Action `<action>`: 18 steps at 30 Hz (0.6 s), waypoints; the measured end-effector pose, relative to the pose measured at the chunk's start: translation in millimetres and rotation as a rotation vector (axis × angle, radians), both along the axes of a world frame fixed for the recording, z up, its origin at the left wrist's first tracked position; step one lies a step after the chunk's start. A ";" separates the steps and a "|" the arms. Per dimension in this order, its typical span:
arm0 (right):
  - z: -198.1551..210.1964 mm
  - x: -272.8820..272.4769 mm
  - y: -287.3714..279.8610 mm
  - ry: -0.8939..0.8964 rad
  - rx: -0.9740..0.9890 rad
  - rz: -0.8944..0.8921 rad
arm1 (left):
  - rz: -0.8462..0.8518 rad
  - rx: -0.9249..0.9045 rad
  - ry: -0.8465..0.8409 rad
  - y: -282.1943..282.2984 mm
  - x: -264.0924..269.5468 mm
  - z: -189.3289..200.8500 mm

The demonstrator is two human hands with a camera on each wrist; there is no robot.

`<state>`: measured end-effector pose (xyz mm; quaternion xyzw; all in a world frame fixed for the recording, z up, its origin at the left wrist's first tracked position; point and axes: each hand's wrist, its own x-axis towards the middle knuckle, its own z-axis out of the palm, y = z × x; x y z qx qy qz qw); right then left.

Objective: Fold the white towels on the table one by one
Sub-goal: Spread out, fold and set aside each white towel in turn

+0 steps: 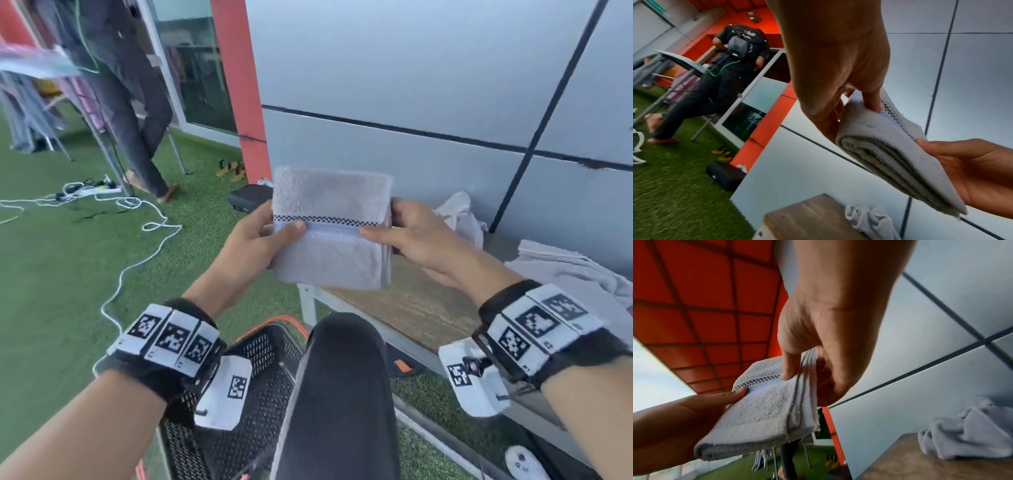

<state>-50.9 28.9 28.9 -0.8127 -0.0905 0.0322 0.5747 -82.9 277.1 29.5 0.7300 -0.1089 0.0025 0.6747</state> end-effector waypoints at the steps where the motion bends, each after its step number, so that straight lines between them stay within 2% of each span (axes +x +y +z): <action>1: -6.9 7.8 8.4 0.011 -0.028 0.031 | 0.019 0.002 0.027 10.6 3.3 -11.2; 9: -104.8 68.5 75.4 0.177 -0.376 0.291 | 0.193 -0.016 0.351 72.9 22.2 -142.1; 13: -174.3 92.1 110.7 0.300 -0.372 0.370 | 0.273 -0.004 0.508 101.4 19.2 -205.3; 18: -248.3 95.6 156.8 0.400 -0.424 0.527 | 0.377 0.083 0.684 129.0 4.3 -275.6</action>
